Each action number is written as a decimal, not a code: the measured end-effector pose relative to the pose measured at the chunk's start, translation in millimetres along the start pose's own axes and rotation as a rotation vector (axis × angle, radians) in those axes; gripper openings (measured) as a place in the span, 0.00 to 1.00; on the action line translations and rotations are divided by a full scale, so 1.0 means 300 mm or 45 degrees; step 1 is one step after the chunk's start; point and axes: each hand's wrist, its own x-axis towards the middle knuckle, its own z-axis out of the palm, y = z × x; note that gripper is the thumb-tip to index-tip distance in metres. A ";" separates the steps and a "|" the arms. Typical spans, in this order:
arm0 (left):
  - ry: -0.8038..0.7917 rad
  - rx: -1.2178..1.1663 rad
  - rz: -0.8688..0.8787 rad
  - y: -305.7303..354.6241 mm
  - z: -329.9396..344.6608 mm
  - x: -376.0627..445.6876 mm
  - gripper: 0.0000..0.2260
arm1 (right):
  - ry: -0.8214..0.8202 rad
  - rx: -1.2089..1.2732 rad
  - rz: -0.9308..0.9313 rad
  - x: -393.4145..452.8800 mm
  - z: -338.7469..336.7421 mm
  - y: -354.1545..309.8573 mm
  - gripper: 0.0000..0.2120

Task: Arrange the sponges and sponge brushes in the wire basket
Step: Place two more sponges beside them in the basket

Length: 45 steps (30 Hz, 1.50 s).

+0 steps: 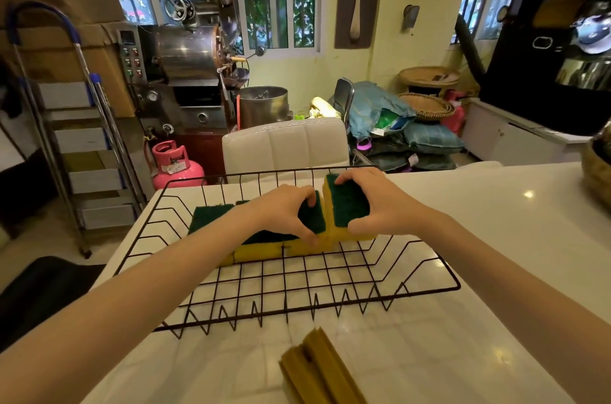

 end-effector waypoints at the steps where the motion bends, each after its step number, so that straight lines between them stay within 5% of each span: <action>1: -0.006 0.023 -0.017 0.002 -0.003 0.000 0.27 | -0.047 -0.055 -0.013 0.011 0.004 0.000 0.36; 8: -0.074 0.273 -0.069 0.041 -0.003 0.013 0.25 | -0.304 -0.247 0.005 0.082 0.039 0.017 0.36; 20: -0.011 0.165 -0.040 0.034 0.033 -0.018 0.21 | -0.559 -0.435 0.170 0.124 0.038 -0.016 0.35; 25: 0.008 0.338 -0.065 0.049 0.036 -0.055 0.25 | -0.477 -0.678 0.122 0.095 0.053 -0.051 0.34; 32: 0.034 0.232 -0.323 0.008 0.062 -0.160 0.36 | -0.351 -0.401 0.131 0.007 0.051 -0.068 0.27; 36: -0.104 0.219 -0.389 0.003 0.100 -0.189 0.38 | -0.327 -0.393 0.120 -0.034 0.076 -0.081 0.22; 45: -0.057 0.050 -0.282 0.080 0.046 -0.286 0.33 | -0.039 -0.172 0.066 -0.156 0.061 -0.169 0.25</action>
